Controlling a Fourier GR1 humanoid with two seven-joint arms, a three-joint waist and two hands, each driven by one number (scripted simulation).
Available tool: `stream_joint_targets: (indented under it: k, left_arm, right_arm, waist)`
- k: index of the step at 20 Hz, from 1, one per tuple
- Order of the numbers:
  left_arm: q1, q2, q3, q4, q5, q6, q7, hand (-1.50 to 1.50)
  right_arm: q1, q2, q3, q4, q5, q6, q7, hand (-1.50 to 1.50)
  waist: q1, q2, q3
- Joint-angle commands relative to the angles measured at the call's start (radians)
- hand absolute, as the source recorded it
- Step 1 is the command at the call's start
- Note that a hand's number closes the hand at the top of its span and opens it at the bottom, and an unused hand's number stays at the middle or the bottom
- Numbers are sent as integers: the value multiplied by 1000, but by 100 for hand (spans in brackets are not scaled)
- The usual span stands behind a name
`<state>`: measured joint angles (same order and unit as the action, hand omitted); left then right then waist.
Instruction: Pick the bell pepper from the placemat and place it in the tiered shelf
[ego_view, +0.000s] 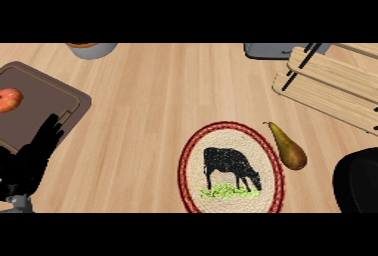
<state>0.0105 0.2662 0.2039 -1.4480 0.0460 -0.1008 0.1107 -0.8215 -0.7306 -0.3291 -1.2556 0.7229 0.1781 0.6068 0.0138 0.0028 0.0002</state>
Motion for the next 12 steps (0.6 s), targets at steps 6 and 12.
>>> stream_joint_targets:
  k: [6,12]
  left_arm:
    - [27,5,10,-36,5,-28,26,0]
    - [-16,3,18,1,-15,-3,23,0]
  right_arm:
    - [0,-32,17,204,37,-72,-184,-150]
    - [-11,-25,-90,232,-71,-114,-246,-150]
  waist:
    - [-2,-1,0]
    - [-9,-2,0]
